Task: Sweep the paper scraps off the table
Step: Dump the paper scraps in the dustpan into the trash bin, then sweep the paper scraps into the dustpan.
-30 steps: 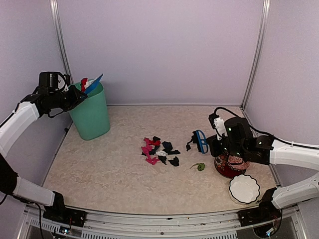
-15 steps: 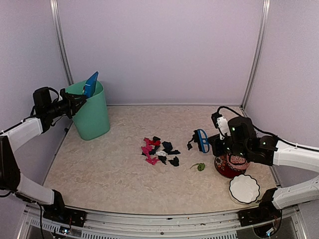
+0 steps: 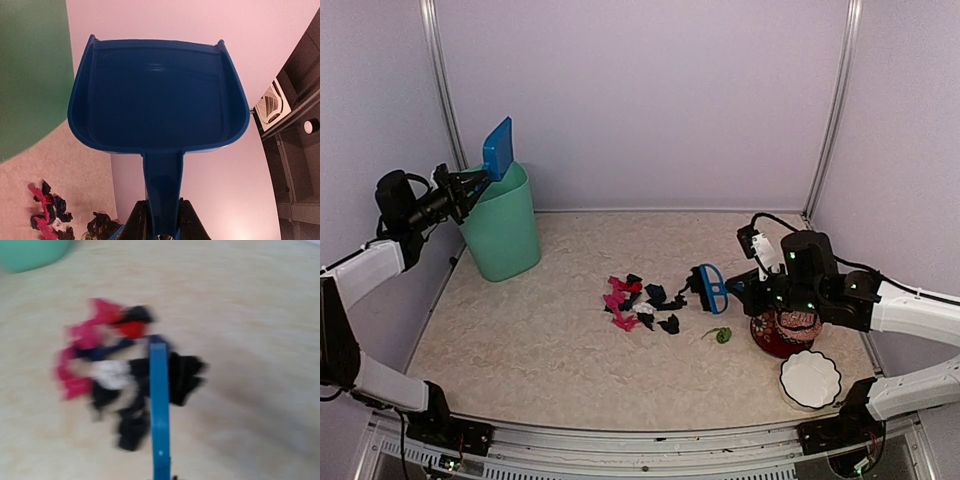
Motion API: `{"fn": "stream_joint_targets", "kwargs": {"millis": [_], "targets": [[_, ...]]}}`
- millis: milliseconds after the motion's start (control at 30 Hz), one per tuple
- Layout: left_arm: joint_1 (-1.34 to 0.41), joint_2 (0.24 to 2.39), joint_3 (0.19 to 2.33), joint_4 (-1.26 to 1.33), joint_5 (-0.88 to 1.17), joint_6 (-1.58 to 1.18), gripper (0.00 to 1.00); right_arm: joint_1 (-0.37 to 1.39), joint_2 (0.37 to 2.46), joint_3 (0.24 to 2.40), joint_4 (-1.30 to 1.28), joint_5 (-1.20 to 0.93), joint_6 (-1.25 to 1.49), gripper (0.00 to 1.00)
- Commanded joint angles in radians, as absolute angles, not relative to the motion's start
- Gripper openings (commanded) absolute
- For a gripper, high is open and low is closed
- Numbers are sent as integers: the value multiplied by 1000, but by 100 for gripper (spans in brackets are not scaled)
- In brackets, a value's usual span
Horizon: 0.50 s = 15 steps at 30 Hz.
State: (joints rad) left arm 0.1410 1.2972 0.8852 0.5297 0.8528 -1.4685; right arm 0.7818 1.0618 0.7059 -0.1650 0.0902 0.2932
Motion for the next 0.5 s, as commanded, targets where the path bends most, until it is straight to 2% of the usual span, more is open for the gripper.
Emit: {"fn": "stream_joint_targets", "kwargs": {"millis": [0, 33, 100, 133, 200, 233, 300, 333, 400, 433, 467], "targets": [[146, 1236, 938, 459, 862, -1378, 0, 772, 1055, 724, -62, -264, 241, 0], [146, 1229, 949, 431, 860, -1352, 0, 773, 1064, 729, -58, -234, 260, 0], [146, 1218, 976, 375, 862, -1294, 0, 773, 1094, 755, -152, 60, 341, 0], [146, 1215, 986, 351, 864, -1270, 0, 772, 1114, 769, -182, 54, 328, 0], [146, 1211, 997, 321, 871, -1233, 0, 774, 1157, 780, -133, -328, 225, 0], [146, 1211, 1000, 315, 880, -1222, 0, 792, 1177, 794, -126, -323, 223, 0], [145, 1208, 999, 306, 893, -1208, 0, 819, 1213, 826, -234, 138, 334, 0], [143, 1205, 999, 303, 898, -1199, 0, 806, 1226, 831, -257, 130, 305, 0], [138, 1199, 1005, 276, 902, -1164, 0, 780, 1223, 798, -100, -388, 220, 0], [135, 1196, 1015, 243, 906, -1131, 0, 800, 1211, 795, -78, -319, 261, 0], [132, 1194, 1035, 198, 906, -1096, 0, 819, 1205, 803, -129, -69, 312, 0]]}}
